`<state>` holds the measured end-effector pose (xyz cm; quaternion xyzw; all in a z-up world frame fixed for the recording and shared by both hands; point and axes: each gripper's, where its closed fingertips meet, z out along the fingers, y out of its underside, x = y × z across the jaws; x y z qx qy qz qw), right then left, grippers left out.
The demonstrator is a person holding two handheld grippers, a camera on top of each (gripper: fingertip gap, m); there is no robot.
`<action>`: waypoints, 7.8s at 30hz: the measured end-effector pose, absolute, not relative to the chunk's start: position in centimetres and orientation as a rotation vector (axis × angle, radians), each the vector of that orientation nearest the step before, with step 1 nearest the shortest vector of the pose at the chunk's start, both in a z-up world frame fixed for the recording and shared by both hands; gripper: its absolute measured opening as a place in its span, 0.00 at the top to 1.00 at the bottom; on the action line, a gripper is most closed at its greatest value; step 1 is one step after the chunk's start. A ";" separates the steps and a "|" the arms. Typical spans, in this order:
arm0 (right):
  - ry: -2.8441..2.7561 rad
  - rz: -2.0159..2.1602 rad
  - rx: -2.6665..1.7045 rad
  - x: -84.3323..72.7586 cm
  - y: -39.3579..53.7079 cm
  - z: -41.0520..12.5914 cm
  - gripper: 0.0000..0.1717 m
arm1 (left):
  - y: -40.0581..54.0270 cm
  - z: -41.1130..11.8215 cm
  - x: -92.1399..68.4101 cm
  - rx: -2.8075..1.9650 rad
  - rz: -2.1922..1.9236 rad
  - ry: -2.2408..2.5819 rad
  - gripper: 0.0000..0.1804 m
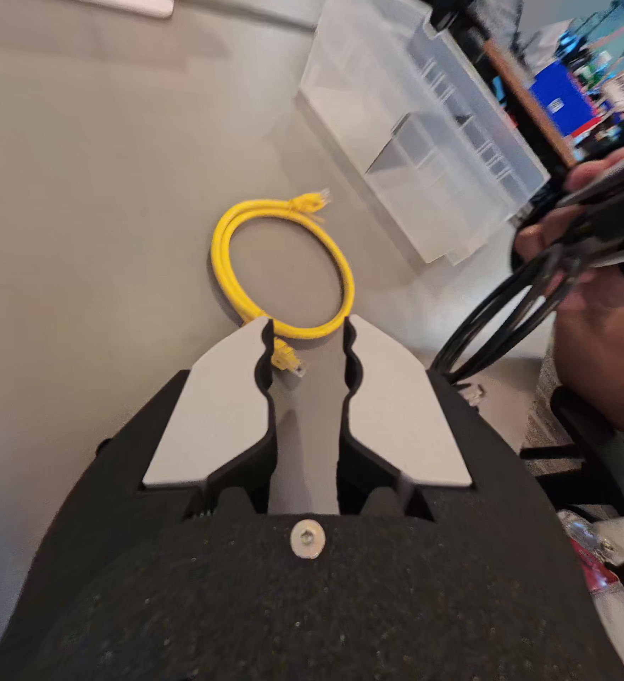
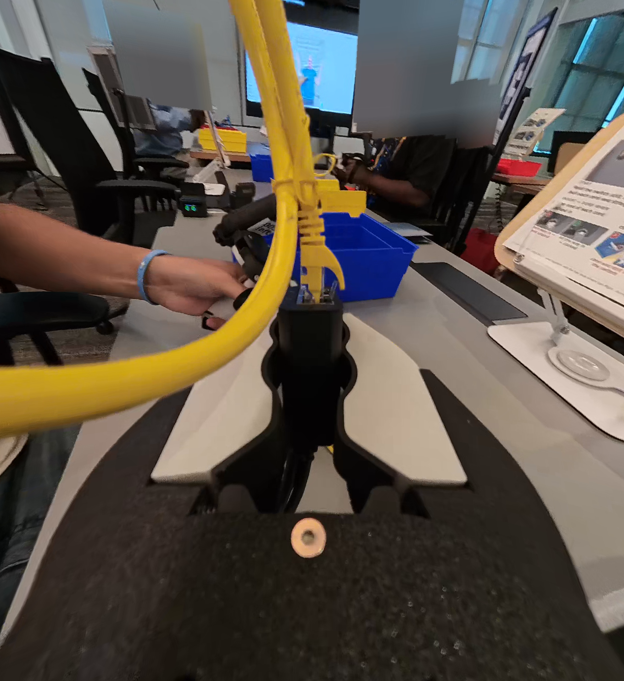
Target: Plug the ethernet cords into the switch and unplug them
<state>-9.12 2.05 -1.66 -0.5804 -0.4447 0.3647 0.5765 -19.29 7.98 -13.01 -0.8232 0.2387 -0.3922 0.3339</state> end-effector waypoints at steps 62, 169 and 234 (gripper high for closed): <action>-1.300 1.232 -1.034 -16.9 -0.4 -3.4 0.85 | 0.3 0.0 -11.4 -1.236 -0.837 1.368 0.92; -1.382 0.816 -1.056 -16.4 -0.5 -3.6 0.85 | -1.6 -0.1 -11.9 -1.088 -1.113 1.359 0.92; -1.632 0.412 -1.368 -15.0 1.1 -5.3 0.85 | -0.5 -1.7 -14.7 -1.412 -0.557 1.591 0.79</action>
